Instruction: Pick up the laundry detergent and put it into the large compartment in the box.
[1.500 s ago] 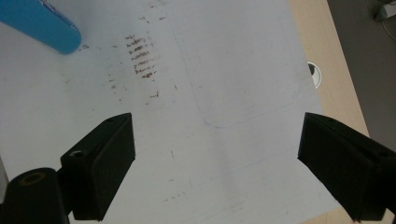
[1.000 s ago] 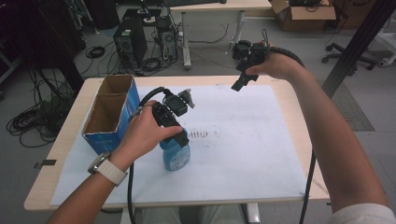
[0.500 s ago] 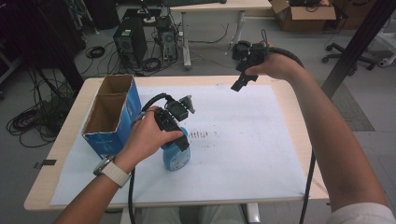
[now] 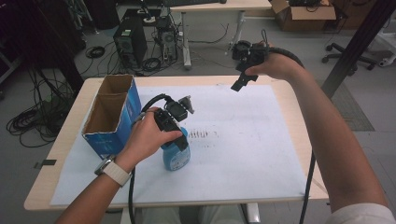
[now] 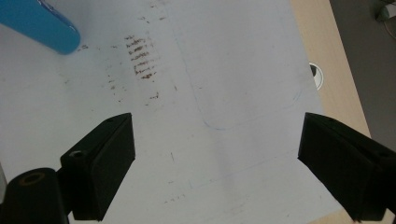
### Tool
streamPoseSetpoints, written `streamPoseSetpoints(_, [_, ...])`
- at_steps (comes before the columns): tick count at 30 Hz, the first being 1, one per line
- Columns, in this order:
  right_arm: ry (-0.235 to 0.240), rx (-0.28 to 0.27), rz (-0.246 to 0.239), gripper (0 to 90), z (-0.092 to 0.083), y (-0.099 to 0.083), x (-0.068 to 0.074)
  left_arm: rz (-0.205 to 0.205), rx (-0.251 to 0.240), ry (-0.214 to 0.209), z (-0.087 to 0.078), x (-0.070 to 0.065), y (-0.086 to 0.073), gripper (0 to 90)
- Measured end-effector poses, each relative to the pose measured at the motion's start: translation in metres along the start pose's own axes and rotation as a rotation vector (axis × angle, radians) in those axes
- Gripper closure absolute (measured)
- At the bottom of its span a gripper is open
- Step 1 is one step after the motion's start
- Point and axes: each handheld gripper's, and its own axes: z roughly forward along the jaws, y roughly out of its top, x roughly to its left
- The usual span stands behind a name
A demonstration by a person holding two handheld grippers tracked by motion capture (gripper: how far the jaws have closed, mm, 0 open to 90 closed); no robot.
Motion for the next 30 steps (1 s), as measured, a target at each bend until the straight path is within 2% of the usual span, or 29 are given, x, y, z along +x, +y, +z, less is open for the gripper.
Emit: streamPoseSetpoints(30, [-0.002, -0.004, 0.002, 10.9, -0.0004, -0.0002, -0.0001, -0.014, -0.007, 0.011, 0.0023, 0.0028, -0.0008, 36.1])
